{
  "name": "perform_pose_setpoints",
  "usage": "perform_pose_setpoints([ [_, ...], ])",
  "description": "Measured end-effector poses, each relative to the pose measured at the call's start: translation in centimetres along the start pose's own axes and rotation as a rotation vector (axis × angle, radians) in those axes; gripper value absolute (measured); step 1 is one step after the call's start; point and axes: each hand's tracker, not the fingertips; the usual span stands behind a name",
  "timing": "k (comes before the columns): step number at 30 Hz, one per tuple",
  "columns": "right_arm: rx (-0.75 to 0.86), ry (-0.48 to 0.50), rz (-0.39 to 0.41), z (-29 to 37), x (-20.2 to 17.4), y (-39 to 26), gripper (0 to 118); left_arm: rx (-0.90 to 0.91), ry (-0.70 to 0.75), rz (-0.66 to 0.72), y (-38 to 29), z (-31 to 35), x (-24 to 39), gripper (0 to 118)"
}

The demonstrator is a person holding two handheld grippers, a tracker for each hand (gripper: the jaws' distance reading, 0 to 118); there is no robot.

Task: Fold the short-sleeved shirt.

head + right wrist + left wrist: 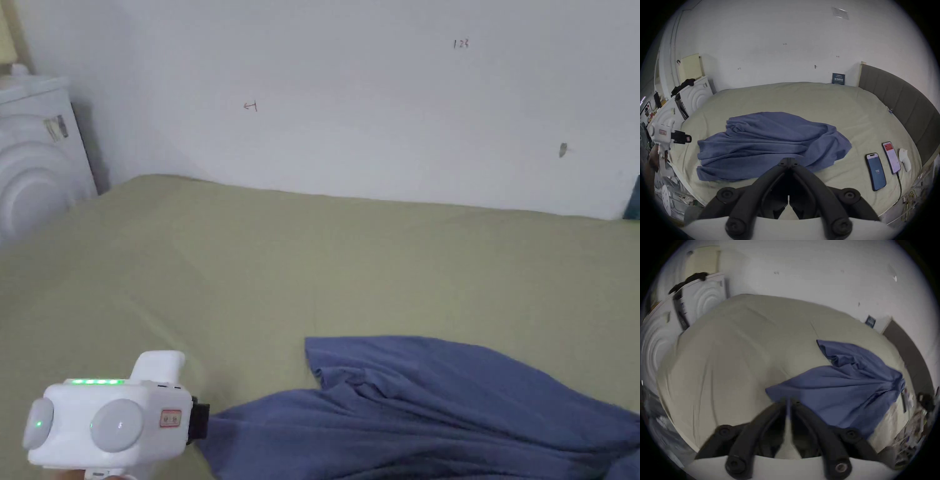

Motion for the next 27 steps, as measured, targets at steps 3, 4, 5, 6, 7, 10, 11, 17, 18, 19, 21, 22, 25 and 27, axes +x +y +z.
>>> perform_pose_setpoints([
  [3, -0.017, -0.054, -0.012, -0.4, 2.0, 0.1, 1, -0.062, 0.016, -0.095, 1.3, -3.9, 0.6, 106],
  [4, -0.025, -0.058, -0.023, -0.6, 2.7, 0.3, 1, -0.061, -0.004, -0.091, 1.3, -4.9, 0.6, 118],
  [5, -0.035, -0.064, -0.04, -0.8, 3.6, 0.5, 1, -0.049, -0.034, -0.078, 1.4, -5.8, 0.5, 118],
  [6, -0.042, -0.074, -0.069, -1.1, 4.4, 0.9, 1, -0.085, -0.023, -0.063, 1.4, -6.7, 0.7, 118],
  [7, -0.043, -0.078, -0.107, -1.3, 5.1, 1.1, 1, -0.126, -0.004, -0.062, 1.2, -7.5, 0.9, 117],
  [10, -0.084, -0.048, -0.176, -3.4, 7.6, 2.8, 20, -0.165, 0.0, -0.111, -0.3, -8.4, 2.4, 86],
  [11, -0.09, -0.054, -0.164, -4.7, 8.5, 3.4, 45, -0.105, 0.039, -0.158, -0.6, -7.8, 2.9, 81],
  [17, -0.226, -0.058, -0.167, -13.4, 10.5, 6.8, 86, -0.043, -0.065, -0.132, -1.0, -5.3, 3.6, 4],
  [18, -0.241, -0.061, -0.167, -14.7, 10.6, 7.2, 86, -0.061, -0.068, -0.144, -0.8, -5.3, 3.5, 4],
  [19, -0.252, -0.066, -0.161, -15.8, 10.6, 7.4, 86, -0.059, -0.072, -0.149, -1.0, -5.3, 3.7, 4],
  [21, -0.346, -0.109, -0.094, -18.1, 10.2, 7.6, 82, -0.052, -0.105, -0.144, -1.3, -5.2, 3.9, 4],
  [22, -0.392, -0.122, -0.076, -18.8, 10.1, 7.5, 52, -0.043, -0.127, -0.112, -1.0, -5.3, 3.7, 4],
  [25, -0.429, -0.092, -0.093, -18.5, 10.2, 7.2, 8, -0.015, -0.2, -0.032, -1.2, -4.6, 3.6, 4],
  [27, -0.361, -0.091, -0.121, -17.0, 10.2, 7.1, 8, 0.022, -0.214, -0.019, -0.6, -4.1, 3.1, 4],
])
